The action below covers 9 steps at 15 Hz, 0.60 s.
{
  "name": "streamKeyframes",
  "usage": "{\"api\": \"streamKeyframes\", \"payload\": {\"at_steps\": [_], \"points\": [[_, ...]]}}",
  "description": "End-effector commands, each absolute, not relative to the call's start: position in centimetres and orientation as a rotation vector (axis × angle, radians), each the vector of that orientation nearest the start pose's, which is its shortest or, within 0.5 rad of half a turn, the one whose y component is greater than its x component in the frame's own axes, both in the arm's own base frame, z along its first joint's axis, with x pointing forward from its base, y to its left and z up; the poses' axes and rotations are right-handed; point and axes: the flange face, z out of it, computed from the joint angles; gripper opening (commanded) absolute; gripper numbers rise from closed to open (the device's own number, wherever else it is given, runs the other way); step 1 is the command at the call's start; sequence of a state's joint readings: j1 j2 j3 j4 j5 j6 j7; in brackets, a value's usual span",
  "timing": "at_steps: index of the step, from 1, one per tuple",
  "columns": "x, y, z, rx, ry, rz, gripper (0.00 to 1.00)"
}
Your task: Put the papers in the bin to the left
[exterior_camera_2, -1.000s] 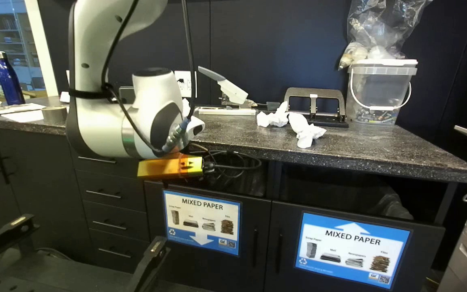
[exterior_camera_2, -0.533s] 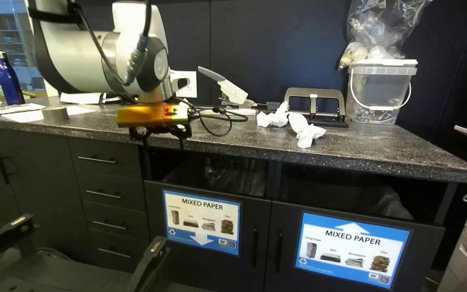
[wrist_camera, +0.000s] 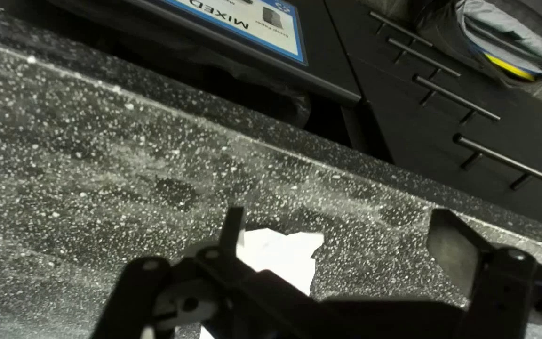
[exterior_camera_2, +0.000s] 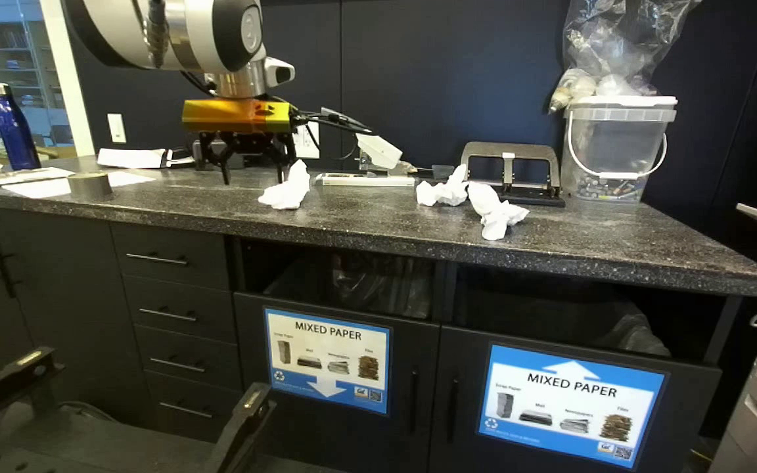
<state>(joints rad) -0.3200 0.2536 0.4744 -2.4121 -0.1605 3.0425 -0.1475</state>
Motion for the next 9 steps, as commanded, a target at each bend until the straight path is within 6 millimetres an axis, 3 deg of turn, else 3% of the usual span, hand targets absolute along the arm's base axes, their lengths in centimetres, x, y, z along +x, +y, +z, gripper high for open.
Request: {"api": "streamKeyframes", "payload": {"at_steps": [1, 5, 9], "points": [[58.0, 9.1, 27.0, -2.929, -0.585, -0.632, 1.0], [63.5, 8.7, 25.7, -2.955, -0.541, -0.627, 1.0], [67.2, 10.2, 23.0, -2.95, -0.504, -0.548, 1.0]]}}
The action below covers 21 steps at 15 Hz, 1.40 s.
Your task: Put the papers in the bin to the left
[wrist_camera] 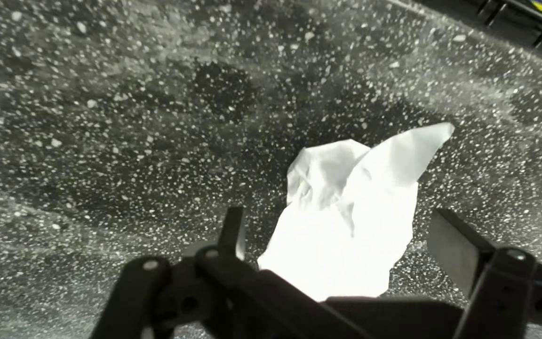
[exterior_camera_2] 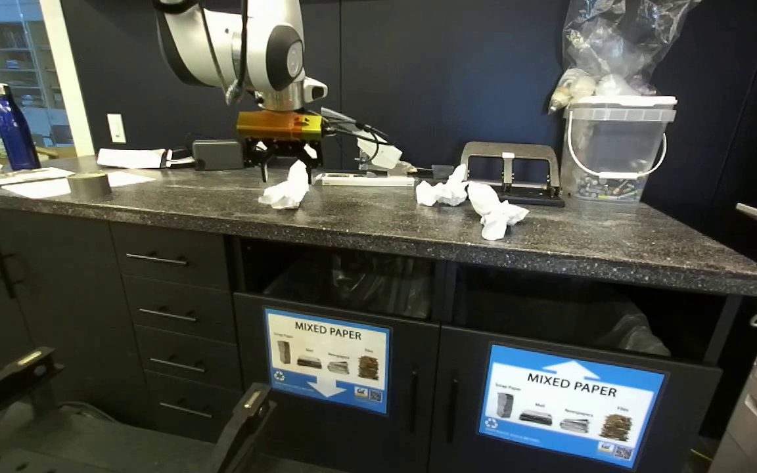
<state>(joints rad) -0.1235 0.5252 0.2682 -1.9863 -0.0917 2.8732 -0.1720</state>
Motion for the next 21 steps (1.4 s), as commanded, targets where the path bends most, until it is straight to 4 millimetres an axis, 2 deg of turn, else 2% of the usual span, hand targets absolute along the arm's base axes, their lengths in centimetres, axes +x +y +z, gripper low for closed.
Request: {"api": "streamKeyframes", "payload": {"at_steps": [1, 3, 7, 11, 19, 20, 21], "points": [[67.9, 10.8, 23.0, -2.942, -0.504, -0.525, 1.0], [68.8, 12.1, 22.3, -2.935, -0.515, -0.485, 1.0], [70.5, 14.1, 22.4, -2.919, -0.547, -0.458, 1.0], [71.9, 14.6, 21.7, -2.975, -0.593, -0.522, 1.0], [72.6, 15.1, 19.2, -3.078, -0.795, -0.593, 1.0], [72.7, 15.1, 19.5, -3.081, -0.811, -0.6, 0.96], [72.8, 15.2, 19.7, -3.081, -0.835, -0.599, 0.74]]}}
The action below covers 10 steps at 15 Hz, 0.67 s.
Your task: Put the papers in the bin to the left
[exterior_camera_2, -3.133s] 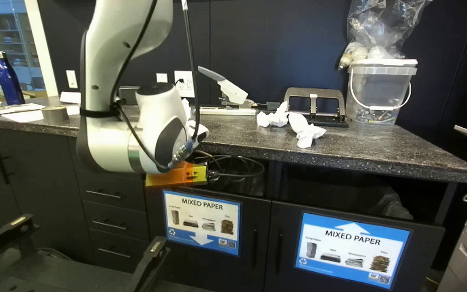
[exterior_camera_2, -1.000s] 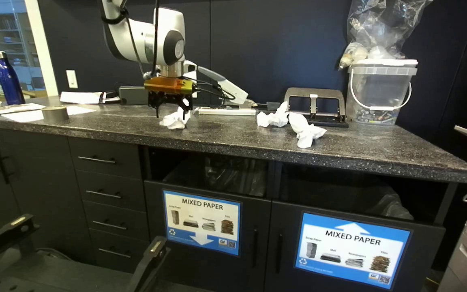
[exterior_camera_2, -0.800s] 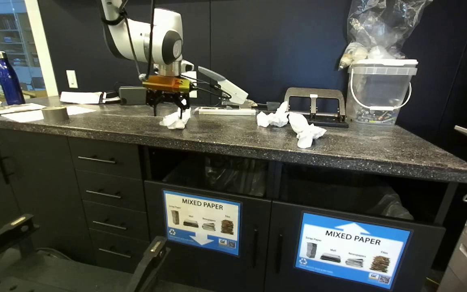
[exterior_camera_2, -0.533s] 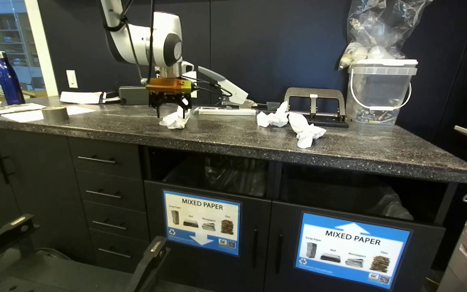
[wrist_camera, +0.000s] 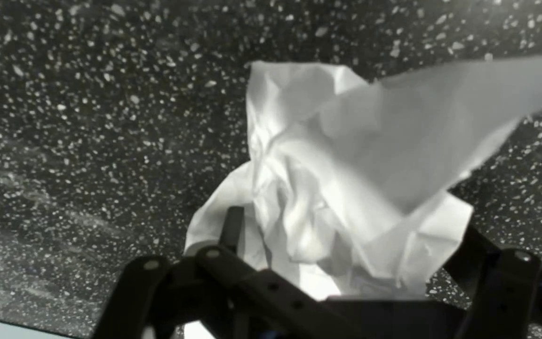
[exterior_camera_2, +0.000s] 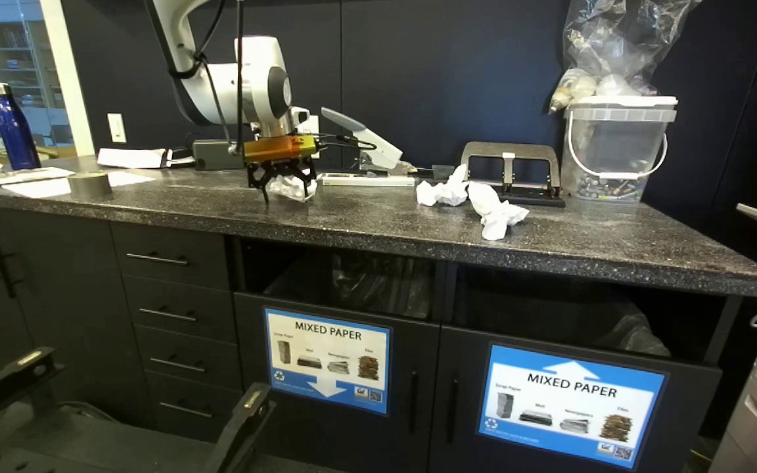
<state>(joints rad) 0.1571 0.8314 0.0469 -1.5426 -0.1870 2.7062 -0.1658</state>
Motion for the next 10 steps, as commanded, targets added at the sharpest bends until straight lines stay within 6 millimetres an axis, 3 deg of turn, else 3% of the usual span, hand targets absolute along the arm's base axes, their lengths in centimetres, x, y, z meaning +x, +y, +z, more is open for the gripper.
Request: {"api": "streamKeyframes", "payload": {"at_steps": [1, 3, 8, 9, 10], "points": [[72.7, 15.3, 19.4, -3.085, -0.85, -0.6, 0.72], [72.8, 15.5, 20.0, -3.087, -0.867, -0.607, 0.64], [72.2, 16.1, 20.2, -3.094, -0.898, -0.581, 0.24], [72.1, 15.9, 20.5, -3.095, -0.896, -0.556, 0.16], [71.3, 16.0, 20.4, -3.07, -0.899, -0.424, 0.11]]}}
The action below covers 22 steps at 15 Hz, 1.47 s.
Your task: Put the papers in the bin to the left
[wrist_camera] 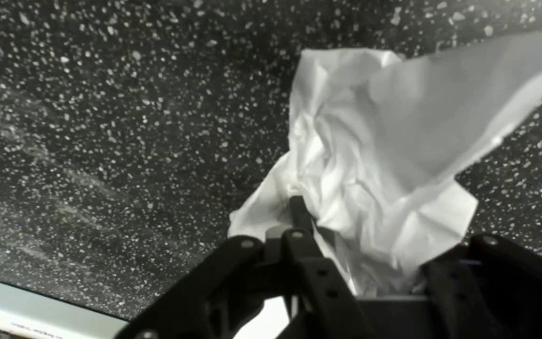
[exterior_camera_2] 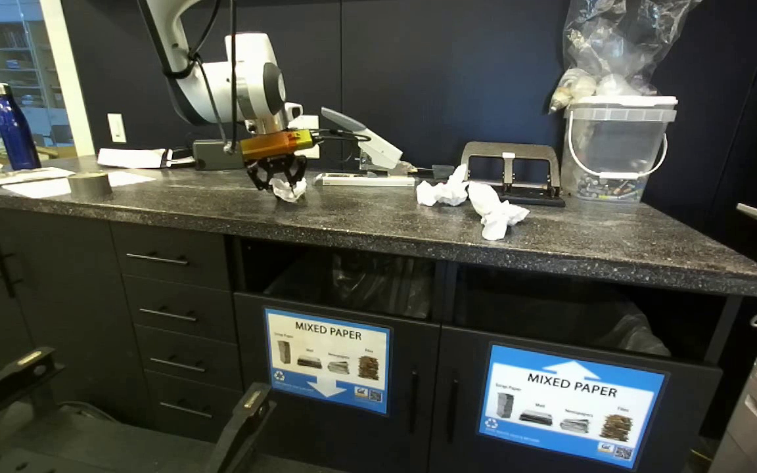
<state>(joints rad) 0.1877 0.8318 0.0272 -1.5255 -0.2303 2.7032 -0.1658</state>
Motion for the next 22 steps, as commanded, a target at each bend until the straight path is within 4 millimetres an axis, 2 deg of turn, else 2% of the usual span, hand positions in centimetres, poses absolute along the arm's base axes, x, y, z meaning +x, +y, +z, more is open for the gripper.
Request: {"api": "streamKeyframes", "payload": {"at_steps": [1, 4, 5, 8, 15, 19, 22], "points": [[70.9, 15.9, 20.6, -3.068, -0.898, -0.373, 0.08], [69.2, 15.1, 21.5, -3.029, -0.875, -0.16, 0.03], [68.5, 14.5, 22.0, -3.02, -0.859, -0.105, 0.07], [66.2, 12.5, 22.5, -3.001, -0.793, -0.007, 0.07], [58.6, 5.3, 23.2, -3.01, -0.544, -0.021, 0.06], [52.8, 2.0, 22.1, -3.015, -0.434, -0.022, 0.06], [49.8, 0.6, 20.3, -3.014, -0.354, -0.074, 0.06]]}}
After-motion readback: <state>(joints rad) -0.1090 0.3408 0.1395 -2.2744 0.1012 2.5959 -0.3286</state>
